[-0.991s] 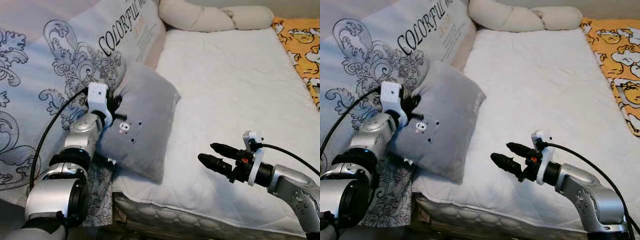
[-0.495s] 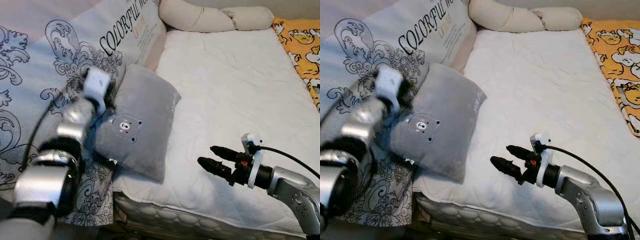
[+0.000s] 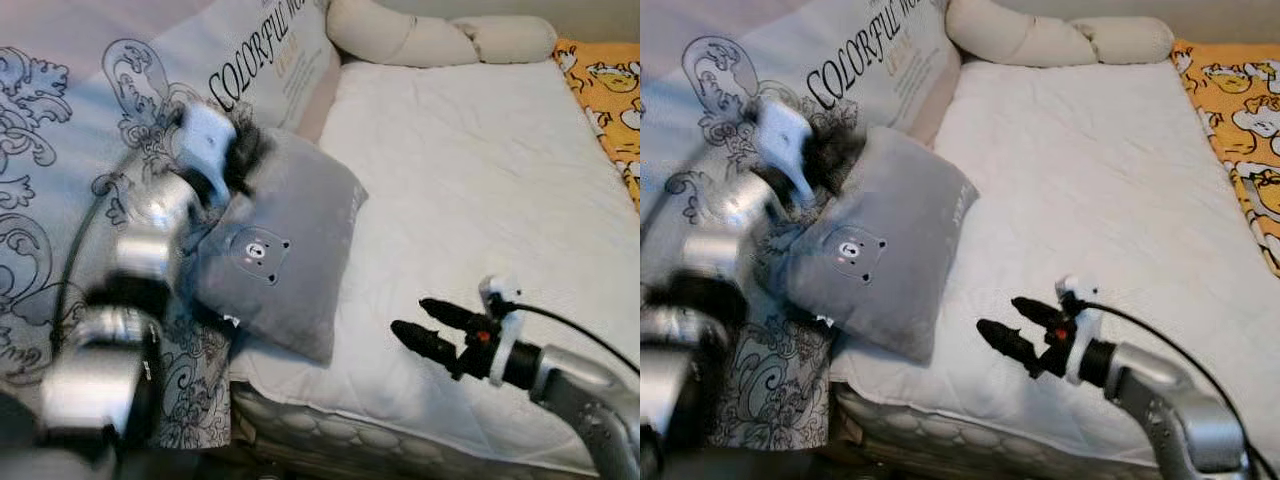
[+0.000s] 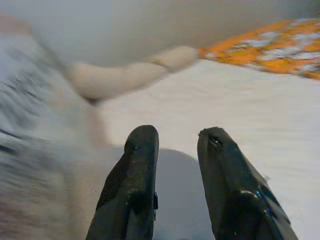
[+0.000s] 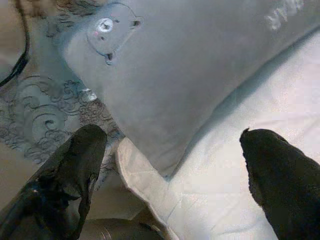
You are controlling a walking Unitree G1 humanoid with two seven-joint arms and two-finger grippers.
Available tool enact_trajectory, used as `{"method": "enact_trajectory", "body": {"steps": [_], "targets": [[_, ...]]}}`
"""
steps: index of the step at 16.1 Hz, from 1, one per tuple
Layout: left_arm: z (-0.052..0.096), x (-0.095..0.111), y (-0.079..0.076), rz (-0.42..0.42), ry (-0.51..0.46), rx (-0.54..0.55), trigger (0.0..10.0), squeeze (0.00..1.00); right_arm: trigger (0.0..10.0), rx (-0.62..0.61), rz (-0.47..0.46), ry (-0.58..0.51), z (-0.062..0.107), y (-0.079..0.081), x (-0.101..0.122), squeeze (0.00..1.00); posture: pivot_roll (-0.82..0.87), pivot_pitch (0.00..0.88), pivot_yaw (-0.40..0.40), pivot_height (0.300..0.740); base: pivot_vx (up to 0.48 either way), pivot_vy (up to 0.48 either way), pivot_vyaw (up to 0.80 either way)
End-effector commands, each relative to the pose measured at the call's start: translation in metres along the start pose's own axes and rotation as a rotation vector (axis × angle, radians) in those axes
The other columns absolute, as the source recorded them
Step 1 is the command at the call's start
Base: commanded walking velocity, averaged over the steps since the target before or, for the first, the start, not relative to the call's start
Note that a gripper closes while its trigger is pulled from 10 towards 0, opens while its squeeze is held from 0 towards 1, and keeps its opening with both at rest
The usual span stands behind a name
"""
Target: Clean up the room
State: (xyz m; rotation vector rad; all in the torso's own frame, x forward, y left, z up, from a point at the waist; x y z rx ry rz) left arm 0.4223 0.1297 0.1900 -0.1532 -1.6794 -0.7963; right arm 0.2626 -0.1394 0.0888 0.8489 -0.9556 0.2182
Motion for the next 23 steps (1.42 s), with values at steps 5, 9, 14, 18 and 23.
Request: {"method": "enact_trajectory", "body": {"steps": [5, 9, 14, 18, 23], "targets": [[0.040, -0.005, -0.008, 0.146, 0.021, 0.215, 10.0, 0.00, 10.0, -0.424, 0.186, -0.198, -0.003, -0.030, 0.031, 0.00, -0.06, 0.000, 0.086, 0.740, 0.000, 0.000, 0.00], [0.089, -0.032, -0.018, 0.184, 0.179, 0.371, 10.0, 0.00, 10.0, -0.589, 0.163, -0.343, 0.005, -0.029, 0.039, 0.00, -0.02, 0.000, 0.012, 0.740, 0.000, -0.450, 0.00], [0.116, -0.048, -0.032, 0.194, 0.284, 0.479, 10.0, 0.00, 10.0, -0.563, 0.167, -0.336, -0.003, -0.020, 0.038, 0.00, 0.00, 0.000, -0.023, 0.740, 0.000, -0.480, 0.00], [0.111, -0.040, -0.039, 0.186, 0.294, 0.465, 10.0, 0.00, 10.0, -0.599, 0.164, -0.339, -0.001, -0.028, 0.033, 0.00, 0.00, 0.000, -0.018, 0.740, 0.000, -0.480, 0.00], [0.107, -0.041, -0.046, 0.184, 0.311, 0.436, 10.0, 0.00, 10.0, -0.619, 0.173, -0.321, 0.000, -0.032, 0.029, 0.00, -0.01, 0.000, 0.000, 0.740, 0.000, -0.480, 0.00]]}}
Point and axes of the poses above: a point about 5 cm out from each wrist's last joint towards the gripper, its own z axis pointing back from the gripper into the wrist, its own x axis along the axis of the wrist's last joint, y = z × x, the point moved 6 cm from there along -z, pointing out of the wrist towards the gripper, and after that the axes turned 11 degrees about -z, right-handed, at the moved point
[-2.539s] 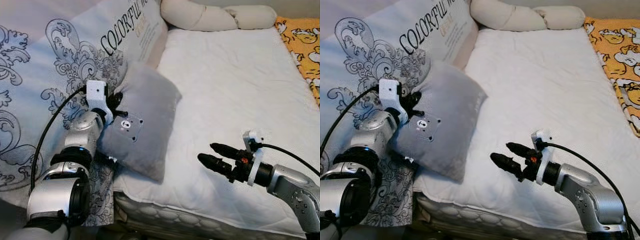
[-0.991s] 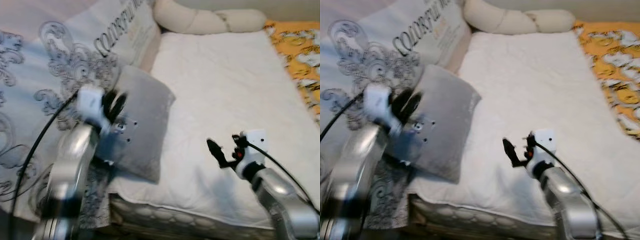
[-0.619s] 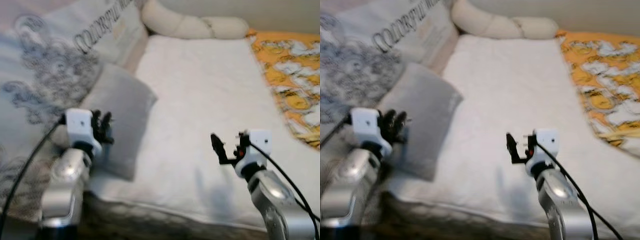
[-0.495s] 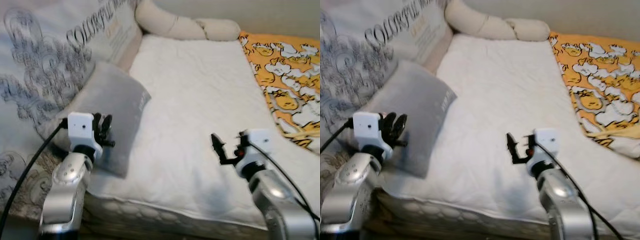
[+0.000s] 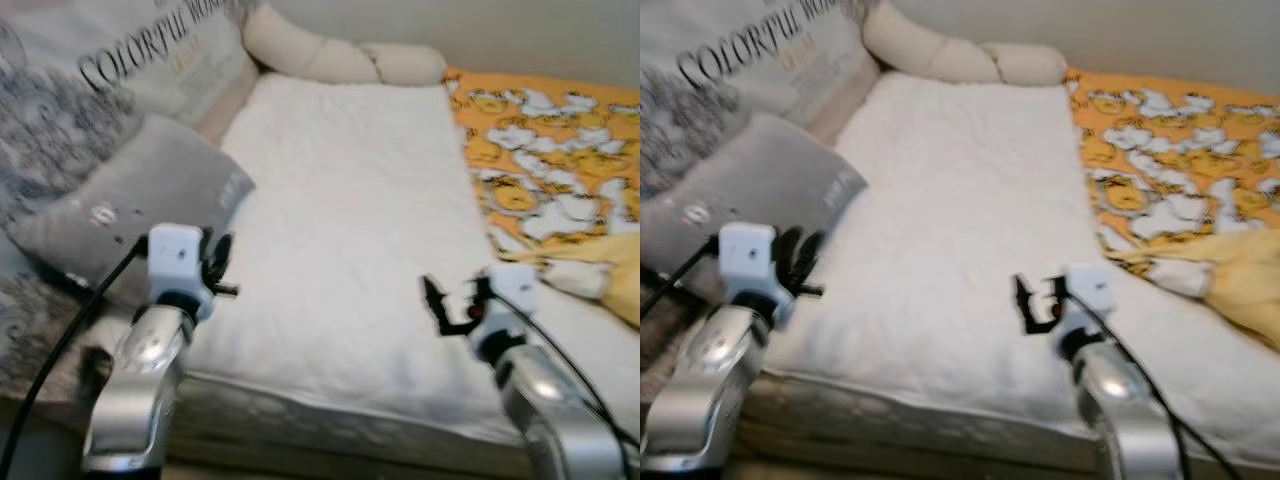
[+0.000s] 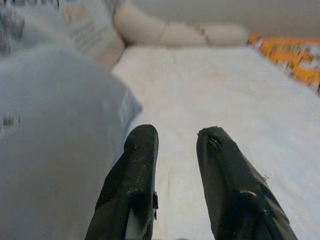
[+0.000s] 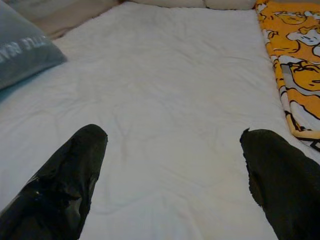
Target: Clean up the room
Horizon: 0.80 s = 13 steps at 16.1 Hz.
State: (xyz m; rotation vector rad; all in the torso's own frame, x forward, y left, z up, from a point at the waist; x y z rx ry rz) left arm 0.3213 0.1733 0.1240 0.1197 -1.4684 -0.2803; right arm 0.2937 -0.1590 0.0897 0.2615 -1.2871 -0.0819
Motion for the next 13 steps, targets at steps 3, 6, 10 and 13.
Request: {"method": "enact_trajectory", "body": {"steps": [3, 6, 10, 13], "targets": [[-0.004, 0.006, -0.009, -0.001, -0.008, -0.023, 10.0, 0.00, 10.0, -0.024, 0.041, -0.016, 0.000, -0.009, 0.005, 0.00, -0.02, 0.000, 0.005, 0.740, 0.000, -0.480, 0.00], [-0.005, 0.007, -0.010, 0.000, -0.008, -0.023, 10.0, 0.00, 10.0, -0.028, 0.042, -0.013, 0.000, -0.010, 0.004, 0.00, -0.02, 0.000, 0.004, 0.740, 0.000, -0.480, 0.00], [-0.006, 0.007, -0.011, -0.001, -0.007, -0.020, 10.0, 0.00, 10.0, -0.063, 0.077, 0.013, 0.000, -0.017, 0.001, 0.00, -0.02, 0.000, 0.004, 0.740, 0.000, -0.480, 0.00], [-0.007, 0.008, -0.011, -0.005, -0.009, -0.025, 10.0, 0.00, 10.0, -0.075, 0.062, 0.008, 0.000, -0.020, 0.001, 0.00, -0.02, 0.000, 0.009, 0.740, 0.000, -0.480, 0.00]]}}
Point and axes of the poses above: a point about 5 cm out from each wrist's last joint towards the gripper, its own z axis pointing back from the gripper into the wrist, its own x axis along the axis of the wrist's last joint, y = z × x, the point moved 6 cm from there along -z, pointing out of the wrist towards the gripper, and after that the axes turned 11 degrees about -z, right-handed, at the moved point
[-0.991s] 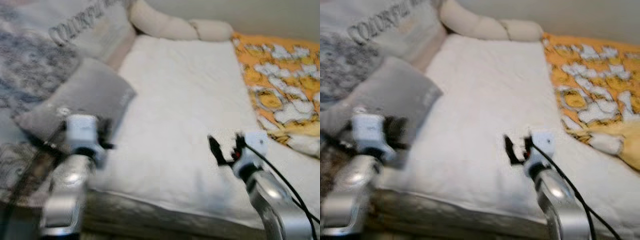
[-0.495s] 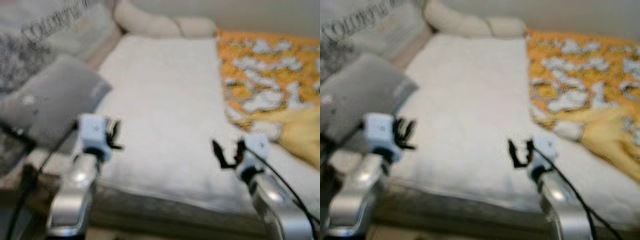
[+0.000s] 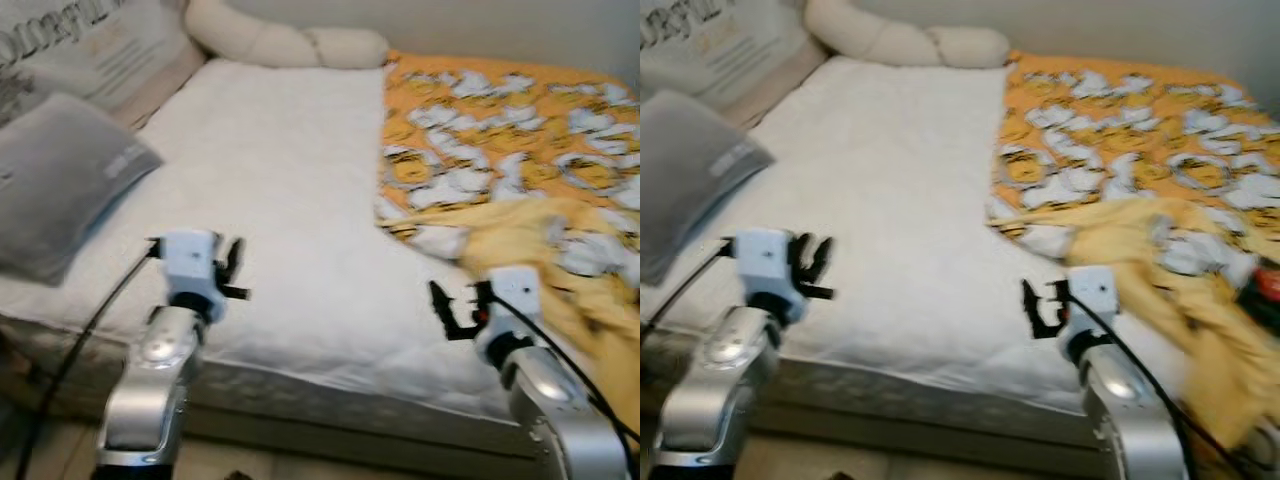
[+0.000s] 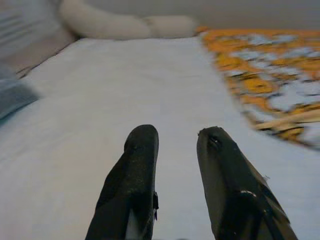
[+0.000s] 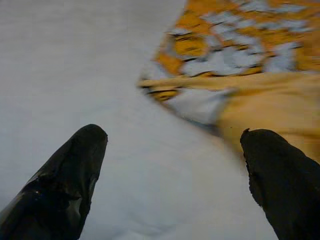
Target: Clean up the room
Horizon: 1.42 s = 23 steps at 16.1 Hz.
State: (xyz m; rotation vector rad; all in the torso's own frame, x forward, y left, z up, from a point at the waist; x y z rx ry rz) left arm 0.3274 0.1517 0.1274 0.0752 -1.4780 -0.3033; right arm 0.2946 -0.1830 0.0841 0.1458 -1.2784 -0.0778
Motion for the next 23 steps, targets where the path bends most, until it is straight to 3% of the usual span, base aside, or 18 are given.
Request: {"method": "enact_trajectory", "body": {"steps": [1, 7, 14, 17, 23], "targets": [[0.001, -0.001, 0.008, -0.018, 0.006, 0.015, 10.0, 0.00, 10.0, -0.009, -0.030, -0.003, -0.001, 0.001, 0.001, 0.00, -0.02, 0.000, 0.010, 0.740, 0.000, -0.480, 0.00], [-0.002, 0.003, 0.005, -0.035, -0.005, -0.002, 10.0, 0.00, 10.0, -0.017, -0.058, -0.001, 0.000, 0.002, -0.001, 0.00, -0.03, 0.000, 0.027, 0.740, 0.000, -0.464, 0.00], [-0.004, 0.007, -0.001, -0.009, -0.029, -0.038, 10.0, 0.00, 10.0, -0.014, -0.063, 0.022, 0.000, 0.002, -0.006, 0.00, -0.03, 0.000, 0.026, 0.740, 0.000, 0.000, -0.06], [-0.003, 0.010, -0.003, 0.017, -0.040, -0.047, 10.0, 0.00, 10.0, -0.013, -0.059, 0.027, 0.000, 0.001, -0.005, 0.00, -0.03, 0.000, 0.023, 0.740, 0.323, 0.000, -0.68], [-0.002, 0.007, -0.004, 0.023, -0.039, -0.056, 10.0, 0.00, 10.0, -0.009, -0.041, 0.028, -0.001, 0.001, -0.004, 0.00, -0.03, 0.000, 0.016, 0.740, 0.336, 0.000, 0.00]]}}
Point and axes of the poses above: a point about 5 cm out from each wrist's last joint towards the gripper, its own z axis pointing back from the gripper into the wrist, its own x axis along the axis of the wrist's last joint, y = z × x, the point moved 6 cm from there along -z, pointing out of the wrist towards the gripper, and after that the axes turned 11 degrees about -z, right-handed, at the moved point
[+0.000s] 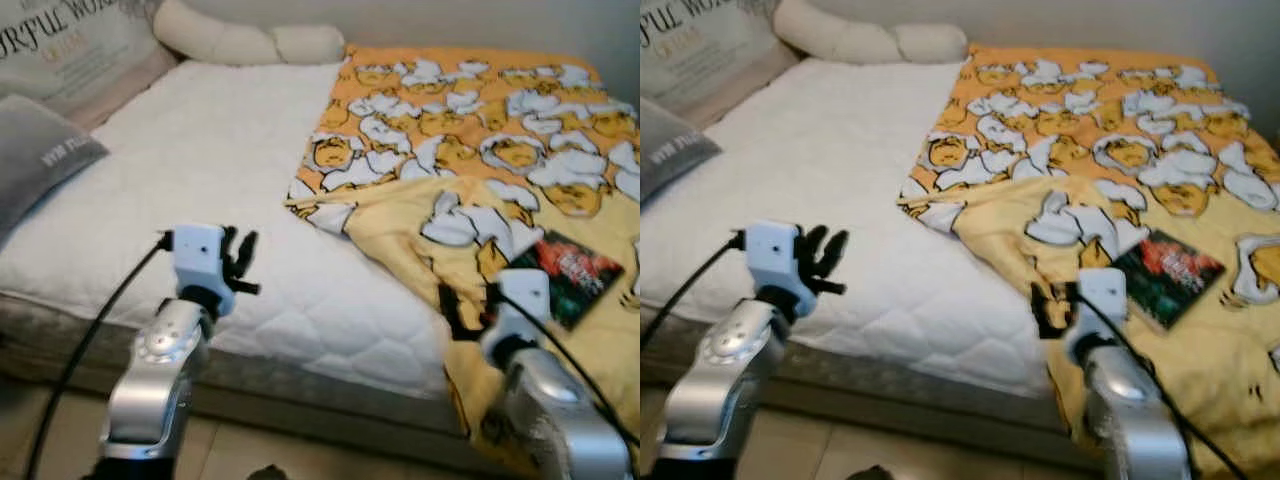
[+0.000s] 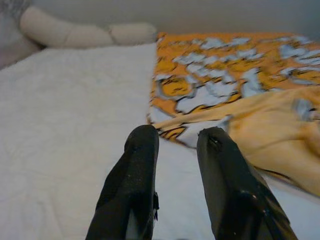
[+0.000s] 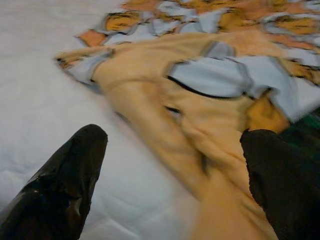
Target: Clean up the room
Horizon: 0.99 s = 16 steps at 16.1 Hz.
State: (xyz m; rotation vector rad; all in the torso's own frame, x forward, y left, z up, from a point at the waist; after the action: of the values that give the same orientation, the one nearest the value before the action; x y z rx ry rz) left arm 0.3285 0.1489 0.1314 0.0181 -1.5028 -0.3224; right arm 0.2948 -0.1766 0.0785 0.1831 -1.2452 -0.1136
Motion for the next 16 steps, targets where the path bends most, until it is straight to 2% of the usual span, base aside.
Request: {"method": "enact_trajectory", "body": {"steps": [1, 4, 9, 11, 16], "targets": [[-0.001, 0.002, -0.002, 0.003, -0.005, -0.012, 10.0, 0.00, 10.0, -0.017, 0.010, 0.004, 0.001, -0.005, 0.001, 0.00, -0.03, 0.000, 0.016, 0.740, 0.330, 0.000, 0.00], [0.000, 0.001, -0.004, 0.006, -0.003, -0.020, 10.0, 0.00, 10.0, -0.022, 0.010, 0.010, 0.001, -0.006, 0.001, 0.00, -0.03, 0.000, 0.014, 0.740, 0.334, 0.000, -0.72], [0.000, -0.002, -0.011, -0.007, 0.003, -0.063, 10.0, 0.00, 10.0, -0.042, 0.008, 0.022, 0.000, -0.009, -0.003, 0.00, -0.03, 0.000, 0.008, 0.740, 0.328, 0.000, 0.00], [0.001, -0.001, -0.014, 0.027, 0.004, -0.056, 10.0, 0.00, 10.0, -0.076, 0.009, 0.045, -0.004, -0.013, -0.008, 0.00, -0.03, 0.000, 0.001, 0.740, 0.000, 0.000, 0.00], [0.002, -0.003, -0.009, 0.006, 0.014, -0.064, 10.0, 0.00, 10.0, -0.089, 0.004, 0.057, -0.003, -0.012, -0.013, 0.00, -0.03, 0.000, 0.012, 0.740, 0.000, 0.000, 0.00]]}}
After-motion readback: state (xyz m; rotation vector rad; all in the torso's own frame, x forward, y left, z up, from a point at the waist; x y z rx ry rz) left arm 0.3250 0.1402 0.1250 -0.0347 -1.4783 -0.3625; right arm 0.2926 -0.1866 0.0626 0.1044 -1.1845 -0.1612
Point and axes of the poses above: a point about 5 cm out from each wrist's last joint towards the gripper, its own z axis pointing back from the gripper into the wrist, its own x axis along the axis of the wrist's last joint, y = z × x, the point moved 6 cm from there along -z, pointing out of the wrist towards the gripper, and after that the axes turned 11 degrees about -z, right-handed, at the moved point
